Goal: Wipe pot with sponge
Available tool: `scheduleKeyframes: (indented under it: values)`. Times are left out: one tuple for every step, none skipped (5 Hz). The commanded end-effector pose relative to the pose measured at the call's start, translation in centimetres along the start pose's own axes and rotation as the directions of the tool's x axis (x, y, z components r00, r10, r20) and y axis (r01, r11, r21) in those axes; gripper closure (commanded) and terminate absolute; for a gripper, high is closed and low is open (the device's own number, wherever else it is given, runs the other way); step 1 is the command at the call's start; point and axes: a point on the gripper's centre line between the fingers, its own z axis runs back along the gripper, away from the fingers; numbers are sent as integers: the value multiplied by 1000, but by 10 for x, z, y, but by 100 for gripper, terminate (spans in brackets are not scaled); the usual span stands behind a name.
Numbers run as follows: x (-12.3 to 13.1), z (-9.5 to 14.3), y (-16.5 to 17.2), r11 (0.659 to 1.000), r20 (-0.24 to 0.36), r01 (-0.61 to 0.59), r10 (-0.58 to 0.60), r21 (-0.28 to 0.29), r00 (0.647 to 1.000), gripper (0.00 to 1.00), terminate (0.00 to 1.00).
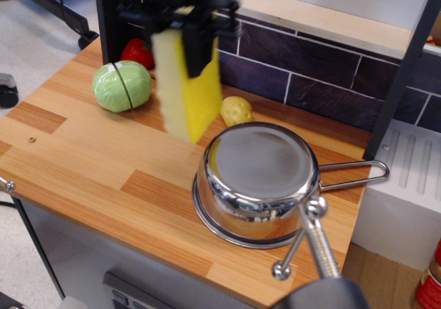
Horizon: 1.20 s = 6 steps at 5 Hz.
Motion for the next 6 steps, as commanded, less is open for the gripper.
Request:
scheduleKeyframes:
  values:
    - [0, 8, -42, 1000, 42, -24, 24, 15, 999, 100, 0]
    - [-2, -4, -49, 999, 68, -26, 23, 43, 997, 100, 0]
    - [-3, -16, -51, 998, 88, -31, 26, 57, 996, 100, 0]
    - [-7, -30, -55, 997, 101, -23, 16, 73, 995, 100, 0]
    - [-8, -37, -54, 996, 97, -22, 13, 88, 995, 100, 0]
    - [-10, -41, -62, 996, 86, -25, 18, 83, 996, 100, 0]
